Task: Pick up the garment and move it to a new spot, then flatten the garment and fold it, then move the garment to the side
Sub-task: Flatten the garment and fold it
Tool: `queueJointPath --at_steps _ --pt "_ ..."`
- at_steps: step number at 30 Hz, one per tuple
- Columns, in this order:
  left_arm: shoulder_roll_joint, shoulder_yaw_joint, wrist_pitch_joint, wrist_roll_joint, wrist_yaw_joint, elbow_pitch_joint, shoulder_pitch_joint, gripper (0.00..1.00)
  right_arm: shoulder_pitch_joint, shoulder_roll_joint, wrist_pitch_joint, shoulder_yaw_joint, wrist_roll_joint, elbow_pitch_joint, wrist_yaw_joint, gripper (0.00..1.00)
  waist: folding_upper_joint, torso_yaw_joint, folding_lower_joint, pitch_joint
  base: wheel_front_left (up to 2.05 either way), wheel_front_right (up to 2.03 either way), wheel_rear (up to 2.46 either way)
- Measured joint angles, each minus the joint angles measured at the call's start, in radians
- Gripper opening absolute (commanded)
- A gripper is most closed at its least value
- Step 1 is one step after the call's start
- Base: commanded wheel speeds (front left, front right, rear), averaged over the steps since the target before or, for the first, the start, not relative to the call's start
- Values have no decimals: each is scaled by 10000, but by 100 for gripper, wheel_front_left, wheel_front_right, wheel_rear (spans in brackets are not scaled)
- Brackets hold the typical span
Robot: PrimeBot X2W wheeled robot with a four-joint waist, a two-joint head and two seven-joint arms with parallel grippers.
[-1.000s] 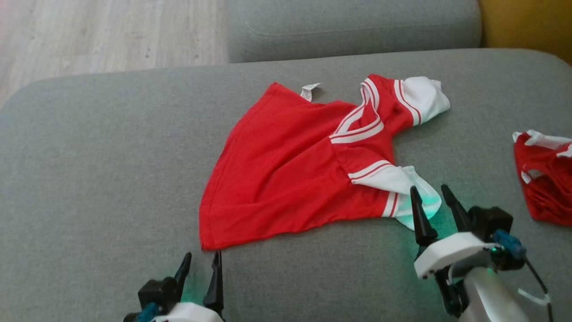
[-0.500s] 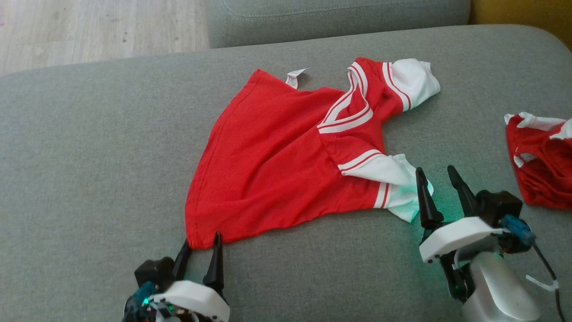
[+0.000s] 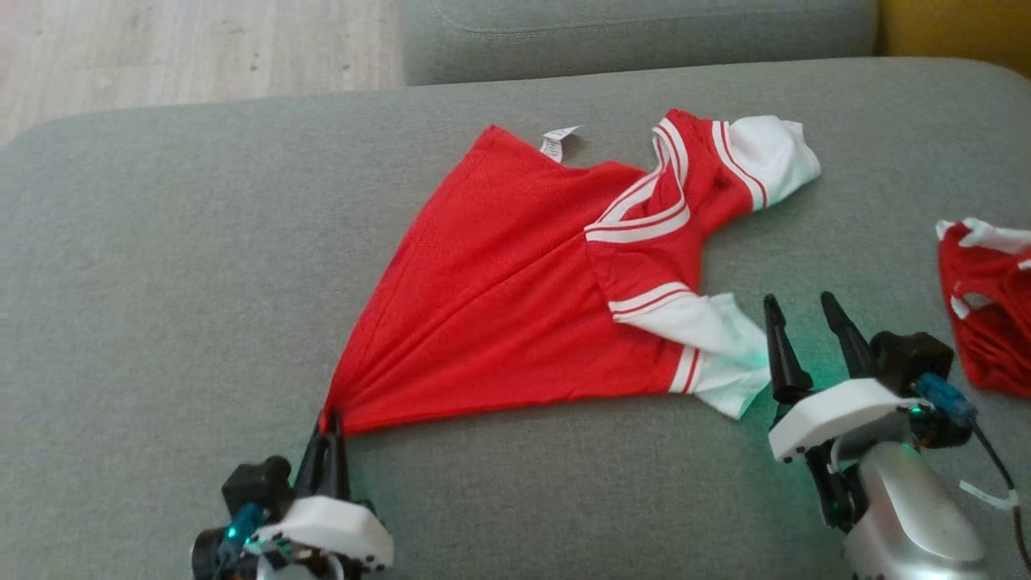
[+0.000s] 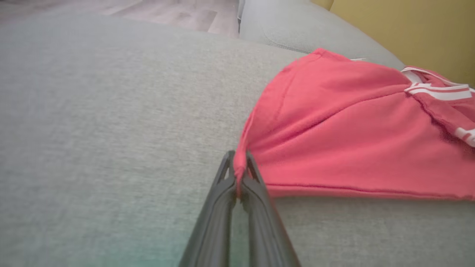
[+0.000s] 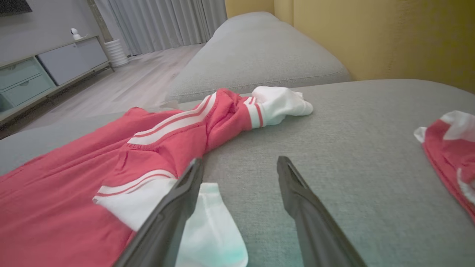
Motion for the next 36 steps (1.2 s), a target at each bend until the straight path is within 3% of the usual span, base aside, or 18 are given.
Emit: queueJointPath --at_steps 7,30,31,32,34,36 --pt "4 619 0 633 -84 -194 641 0 -230 -15 0 859 533 589 0 100 0 368 0 -63 0 0 0" --pt "4 159 0 479 -201 -351 467 0 -1638 -602 602 3570 1108 2815 0 100 0 914 0 391 0 0 0" --pt "4 146 0 453 -201 -351 465 0 -1690 -623 619 3701 1118 2844 0 83 0 918 0 401 0 0 0" --pt "4 134 0 437 -201 -351 462 0 -1723 -650 669 3793 1154 2849 0 48 0 923 0 409 0 0 0" --pt "4 107 0 437 -201 -351 450 0 -1790 -694 729 4027 1325 2865 0 0 0 934 -1 422 0 0 0" --pt "4 75 0 437 -201 -349 410 0 -1857 -721 740 4209 1484 2907 0 0 0 950 0 424 0 0 0"
